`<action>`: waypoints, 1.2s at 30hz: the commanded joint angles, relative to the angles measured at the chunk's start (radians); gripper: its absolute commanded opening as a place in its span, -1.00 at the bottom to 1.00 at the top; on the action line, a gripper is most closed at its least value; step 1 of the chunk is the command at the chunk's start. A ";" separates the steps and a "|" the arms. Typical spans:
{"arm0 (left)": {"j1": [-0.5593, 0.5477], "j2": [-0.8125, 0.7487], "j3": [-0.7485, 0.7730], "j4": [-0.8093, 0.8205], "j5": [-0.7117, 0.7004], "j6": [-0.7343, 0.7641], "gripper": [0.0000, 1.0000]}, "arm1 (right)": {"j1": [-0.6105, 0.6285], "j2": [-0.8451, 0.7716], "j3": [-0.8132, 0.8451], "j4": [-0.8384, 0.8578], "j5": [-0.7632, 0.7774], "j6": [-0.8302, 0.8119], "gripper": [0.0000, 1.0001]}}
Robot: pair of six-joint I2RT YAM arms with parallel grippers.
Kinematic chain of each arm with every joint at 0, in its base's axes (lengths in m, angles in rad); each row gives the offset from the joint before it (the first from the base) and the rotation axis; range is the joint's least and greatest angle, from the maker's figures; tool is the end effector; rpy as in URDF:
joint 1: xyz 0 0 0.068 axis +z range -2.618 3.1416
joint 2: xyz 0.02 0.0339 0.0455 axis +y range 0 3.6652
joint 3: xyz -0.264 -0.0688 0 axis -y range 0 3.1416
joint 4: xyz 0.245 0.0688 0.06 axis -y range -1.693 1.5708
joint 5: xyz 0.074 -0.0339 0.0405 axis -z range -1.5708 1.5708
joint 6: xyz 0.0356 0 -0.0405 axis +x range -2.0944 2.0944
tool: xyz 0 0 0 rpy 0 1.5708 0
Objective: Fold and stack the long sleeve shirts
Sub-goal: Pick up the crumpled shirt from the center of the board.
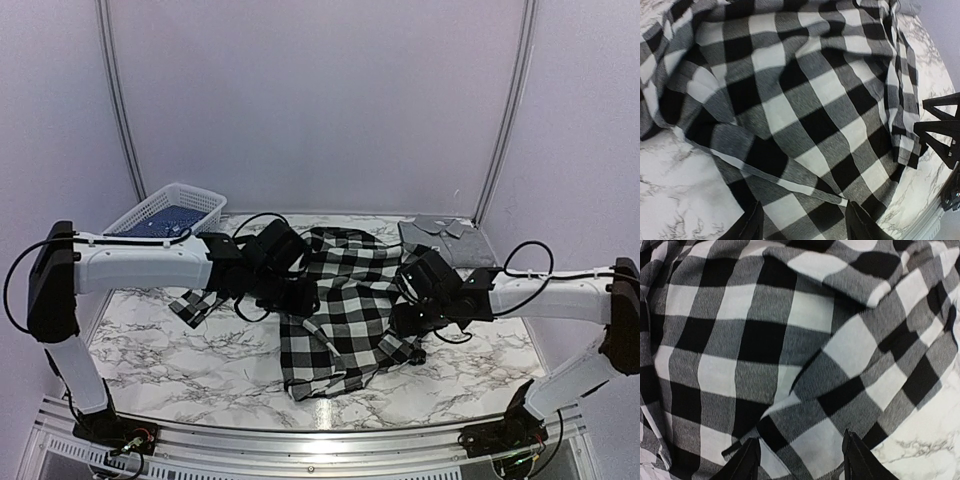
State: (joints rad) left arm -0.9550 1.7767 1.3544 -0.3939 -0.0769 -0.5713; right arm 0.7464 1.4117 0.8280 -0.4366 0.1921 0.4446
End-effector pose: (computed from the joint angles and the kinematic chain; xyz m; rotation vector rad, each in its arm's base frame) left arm 0.2316 -0.3225 0.2465 0.4353 2.4391 -0.6097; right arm 0.2048 0.1802 0.1964 -0.3177 2.5553 0.2024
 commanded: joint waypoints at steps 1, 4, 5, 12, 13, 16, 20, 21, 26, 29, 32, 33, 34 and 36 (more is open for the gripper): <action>-0.073 0.061 -0.009 -0.017 0.021 -0.042 0.13 | 0.049 -0.090 -0.086 -0.013 0.067 0.174 0.04; -0.120 0.096 -0.004 -0.018 0.006 -0.047 0.14 | 0.055 -0.118 -0.138 0.015 0.091 0.208 0.05; -0.131 0.108 -0.002 -0.018 -0.001 -0.052 0.15 | 0.056 -0.116 -0.148 0.028 0.097 0.213 0.06; -0.172 0.174 0.019 -0.018 -0.024 -0.087 0.23 | 0.034 -0.063 -0.161 0.126 0.114 0.220 0.05; -0.174 0.186 0.027 -0.018 -0.028 -0.090 0.24 | 0.028 -0.059 -0.164 0.145 0.104 0.216 0.05; -0.177 0.219 0.052 -0.018 -0.040 -0.097 0.26 | 0.013 -0.040 -0.168 0.175 0.079 0.211 0.02; -0.177 0.246 0.073 -0.019 -0.074 -0.106 0.18 | 0.007 -0.029 -0.176 0.172 0.079 0.224 -0.07; -0.177 0.250 0.075 -0.018 -0.084 -0.107 0.14 | 0.006 -0.030 -0.182 0.172 0.083 0.227 -0.08; -0.177 0.246 0.066 -0.017 -0.123 -0.120 -0.47 | -0.001 -0.040 -0.209 0.143 0.103 0.249 -0.13; -0.177 0.221 0.052 -0.019 -0.151 -0.118 -0.75 | -0.002 -0.039 -0.228 0.144 0.113 0.257 -0.15; -0.176 0.197 0.038 -0.016 -0.175 -0.119 -0.88 | -0.002 -0.018 -0.232 0.165 0.101 0.257 -0.23; -0.176 0.190 0.034 -0.016 -0.177 -0.119 -0.90 | -0.002 -0.011 -0.228 0.168 0.099 0.256 -0.29; -0.176 0.183 0.031 -0.017 -0.180 -0.119 -0.93 | -0.002 -0.004 -0.223 0.172 0.097 0.255 -0.34; -0.176 0.167 0.020 -0.012 -0.185 -0.119 -1.00 | -0.002 0.004 -0.213 0.176 0.099 0.253 -0.49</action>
State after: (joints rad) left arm -1.1271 2.0060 1.3945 -0.3935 -0.2188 -0.6922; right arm 0.7521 1.3952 0.5976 -0.2825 0.2790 0.6888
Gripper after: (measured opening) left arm 0.025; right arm 0.308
